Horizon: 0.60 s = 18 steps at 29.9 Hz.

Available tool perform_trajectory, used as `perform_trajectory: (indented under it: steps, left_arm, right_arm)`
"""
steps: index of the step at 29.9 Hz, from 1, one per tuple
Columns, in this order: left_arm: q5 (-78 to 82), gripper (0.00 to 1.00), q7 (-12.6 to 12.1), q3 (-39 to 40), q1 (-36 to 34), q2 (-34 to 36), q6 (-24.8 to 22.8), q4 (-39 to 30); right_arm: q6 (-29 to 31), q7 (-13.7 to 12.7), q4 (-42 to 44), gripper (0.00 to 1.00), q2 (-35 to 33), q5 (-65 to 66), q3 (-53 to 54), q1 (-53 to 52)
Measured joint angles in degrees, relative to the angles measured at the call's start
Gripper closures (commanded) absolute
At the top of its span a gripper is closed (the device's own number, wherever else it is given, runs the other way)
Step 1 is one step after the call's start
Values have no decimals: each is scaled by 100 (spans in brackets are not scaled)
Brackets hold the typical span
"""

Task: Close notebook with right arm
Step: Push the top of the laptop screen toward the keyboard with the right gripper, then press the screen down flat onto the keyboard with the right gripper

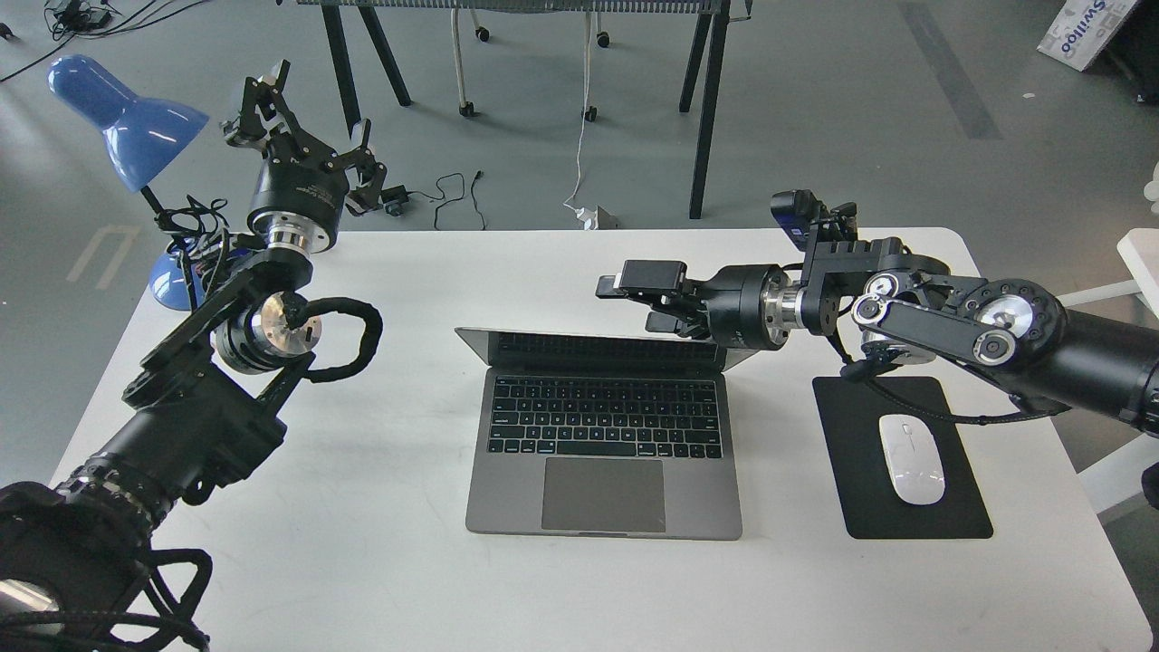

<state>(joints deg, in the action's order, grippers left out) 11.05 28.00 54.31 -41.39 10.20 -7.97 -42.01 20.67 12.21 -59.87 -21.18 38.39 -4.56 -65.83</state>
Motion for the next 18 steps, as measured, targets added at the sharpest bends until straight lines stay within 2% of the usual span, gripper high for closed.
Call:
perform_trajectory:
  steps: [18]
  left_arm:
    - [-7,0,0,2,0,0,6,0]
  right_arm:
    - [44,1,-587,0,53,222,-500,345]
